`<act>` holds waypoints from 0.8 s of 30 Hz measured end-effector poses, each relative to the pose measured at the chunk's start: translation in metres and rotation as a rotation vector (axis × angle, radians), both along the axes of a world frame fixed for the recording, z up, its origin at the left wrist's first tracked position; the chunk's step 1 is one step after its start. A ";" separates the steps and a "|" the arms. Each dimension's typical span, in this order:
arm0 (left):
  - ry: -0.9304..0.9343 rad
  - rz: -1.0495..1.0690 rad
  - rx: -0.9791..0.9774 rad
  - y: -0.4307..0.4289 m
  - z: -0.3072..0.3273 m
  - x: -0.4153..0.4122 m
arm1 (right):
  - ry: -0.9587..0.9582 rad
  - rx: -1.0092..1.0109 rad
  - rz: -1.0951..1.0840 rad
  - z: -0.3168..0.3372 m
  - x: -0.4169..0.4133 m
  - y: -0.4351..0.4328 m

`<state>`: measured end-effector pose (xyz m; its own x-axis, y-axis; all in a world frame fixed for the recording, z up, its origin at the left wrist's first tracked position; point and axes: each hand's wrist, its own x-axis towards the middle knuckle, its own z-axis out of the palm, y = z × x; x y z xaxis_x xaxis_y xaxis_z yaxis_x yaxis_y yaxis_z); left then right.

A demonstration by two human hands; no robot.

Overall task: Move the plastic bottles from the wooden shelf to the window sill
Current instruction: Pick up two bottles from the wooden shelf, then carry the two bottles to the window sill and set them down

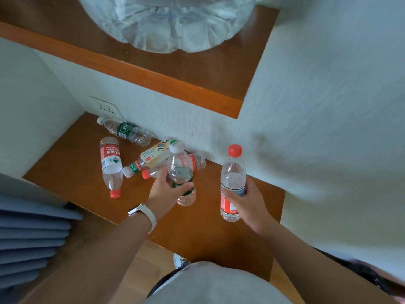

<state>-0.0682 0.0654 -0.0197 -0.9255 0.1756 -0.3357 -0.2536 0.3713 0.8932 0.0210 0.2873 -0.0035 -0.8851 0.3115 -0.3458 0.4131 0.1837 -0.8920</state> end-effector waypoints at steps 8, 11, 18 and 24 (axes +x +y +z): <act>0.026 0.190 -0.042 -0.013 0.026 0.043 | 0.086 -0.071 0.134 0.008 0.006 -0.001; 0.016 0.278 -0.047 -0.022 0.033 0.068 | 0.122 -0.090 0.195 0.007 0.010 -0.002; 0.058 0.497 -0.002 -0.051 0.052 0.133 | 0.140 -0.166 0.417 0.012 0.019 -0.039; 0.080 0.677 0.018 -0.097 0.069 0.175 | 0.156 -0.187 0.604 0.031 0.027 -0.096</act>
